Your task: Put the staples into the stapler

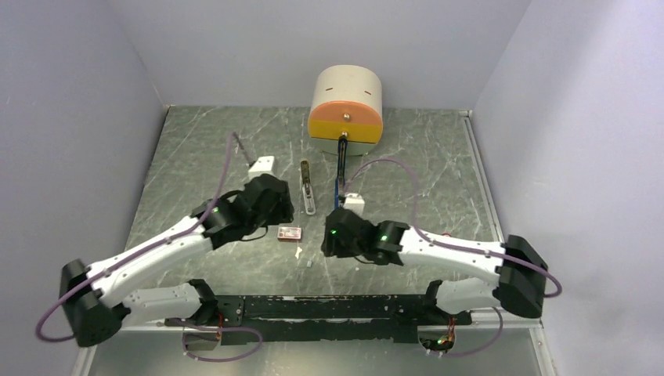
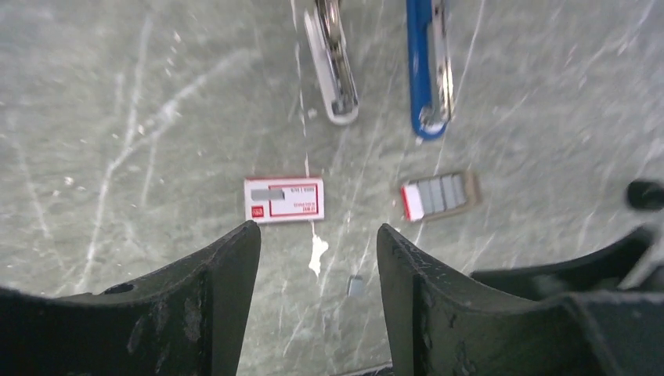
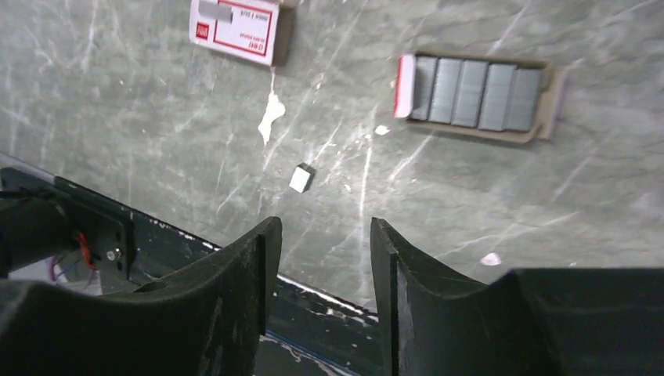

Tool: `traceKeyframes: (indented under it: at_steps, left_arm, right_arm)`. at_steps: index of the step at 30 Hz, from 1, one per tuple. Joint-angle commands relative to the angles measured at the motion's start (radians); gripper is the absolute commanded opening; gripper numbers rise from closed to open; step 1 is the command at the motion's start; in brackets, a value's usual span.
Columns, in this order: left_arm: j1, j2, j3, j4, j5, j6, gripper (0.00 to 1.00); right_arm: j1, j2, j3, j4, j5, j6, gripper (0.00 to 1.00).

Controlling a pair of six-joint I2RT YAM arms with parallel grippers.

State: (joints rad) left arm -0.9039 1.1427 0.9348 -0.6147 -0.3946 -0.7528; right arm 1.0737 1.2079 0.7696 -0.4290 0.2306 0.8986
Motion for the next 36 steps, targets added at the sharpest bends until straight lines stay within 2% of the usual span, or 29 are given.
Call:
traceKeyframes:
  at_steps: [1, 5, 8, 15, 18, 24, 33, 36]
  left_arm:
    - [0.018, -0.145, -0.004, -0.011, -0.183, -0.037, 0.62]
    - [0.019, -0.270, -0.016, -0.061, -0.313, -0.056, 0.63]
    - [0.020, -0.332, -0.025, -0.094, -0.362, -0.071, 0.63]
    - [0.021, -0.380, -0.059, -0.123, -0.395, -0.061, 0.64]
    - [0.021, -0.370, -0.063, -0.128, -0.387, -0.052, 0.64]
    - [0.020, -0.351, -0.060, -0.161, -0.399, -0.072, 0.65]
    - [0.021, -0.371, -0.077, -0.158, -0.400, -0.074, 0.65]
    - [0.021, -0.377, -0.080, -0.158, -0.401, -0.075, 0.65]
  right_arm:
    - [0.131, 0.151, 0.101, -0.134, 0.221, 0.193, 0.52]
    - [0.196, 0.321, 0.224, -0.242, 0.286, 0.290, 0.60]
    - [0.209, 0.422, 0.295, -0.273, 0.295, 0.326, 0.60]
    - [0.210, 0.578, 0.428, -0.307, 0.283, 0.348, 0.51]
    - [0.209, 0.629, 0.473, -0.347, 0.277, 0.368, 0.44]
    - [0.208, 0.691, 0.526, -0.437, 0.277, 0.418, 0.38]
    - [0.195, 0.709, 0.519, -0.388, 0.236, 0.394, 0.25]
    - [0.187, 0.701, 0.504, -0.359, 0.222, 0.385, 0.25]
